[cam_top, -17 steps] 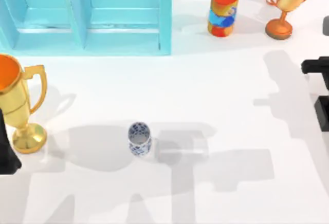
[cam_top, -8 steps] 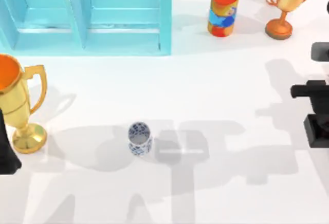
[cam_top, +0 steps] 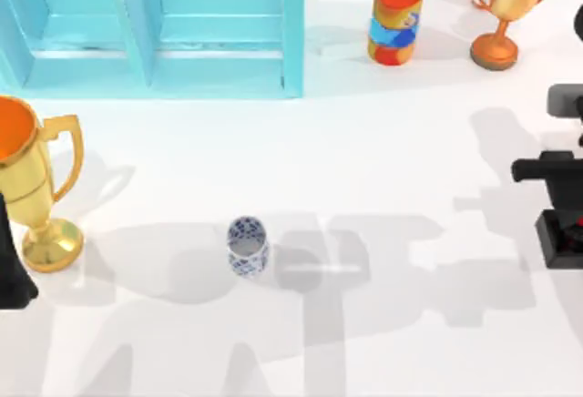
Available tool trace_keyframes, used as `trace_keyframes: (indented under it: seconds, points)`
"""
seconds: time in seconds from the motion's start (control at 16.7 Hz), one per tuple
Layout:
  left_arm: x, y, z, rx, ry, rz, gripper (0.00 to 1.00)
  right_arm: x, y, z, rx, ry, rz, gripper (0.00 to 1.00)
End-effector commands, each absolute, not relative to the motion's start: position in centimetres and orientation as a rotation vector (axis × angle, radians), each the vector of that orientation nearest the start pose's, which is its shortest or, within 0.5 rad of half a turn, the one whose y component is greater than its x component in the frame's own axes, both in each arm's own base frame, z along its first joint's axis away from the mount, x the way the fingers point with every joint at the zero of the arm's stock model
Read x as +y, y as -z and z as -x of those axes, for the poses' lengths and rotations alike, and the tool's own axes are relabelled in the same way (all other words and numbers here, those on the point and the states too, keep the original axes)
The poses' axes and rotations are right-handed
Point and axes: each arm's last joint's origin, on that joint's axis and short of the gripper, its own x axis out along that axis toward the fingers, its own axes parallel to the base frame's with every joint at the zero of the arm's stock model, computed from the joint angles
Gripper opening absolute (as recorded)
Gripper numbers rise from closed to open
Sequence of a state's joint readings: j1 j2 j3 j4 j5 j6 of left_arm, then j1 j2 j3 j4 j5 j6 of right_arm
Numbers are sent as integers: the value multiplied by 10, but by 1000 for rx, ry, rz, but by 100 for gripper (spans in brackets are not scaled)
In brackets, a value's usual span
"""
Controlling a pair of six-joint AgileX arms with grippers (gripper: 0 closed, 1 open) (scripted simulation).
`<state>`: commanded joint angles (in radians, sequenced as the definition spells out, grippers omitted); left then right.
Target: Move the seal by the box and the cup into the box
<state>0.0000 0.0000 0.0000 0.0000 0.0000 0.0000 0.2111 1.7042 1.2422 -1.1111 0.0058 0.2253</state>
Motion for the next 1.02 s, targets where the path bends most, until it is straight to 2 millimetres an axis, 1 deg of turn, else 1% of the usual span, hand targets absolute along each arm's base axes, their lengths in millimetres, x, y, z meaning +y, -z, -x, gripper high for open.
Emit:
trace_keyframes:
  seconds: [0.6,0.66,1.02]
  points:
    - [-1,-160,-106,0,0,0,100,66,-207,-300,1572,14,-5,98]
    - [-1,-160,-106,0,0,0,100,66,-207,-300,1572,14,-5,100]
    - [-1,-160,-106,0,0,0,100,66,-207,-300,1572,14,-5,100]
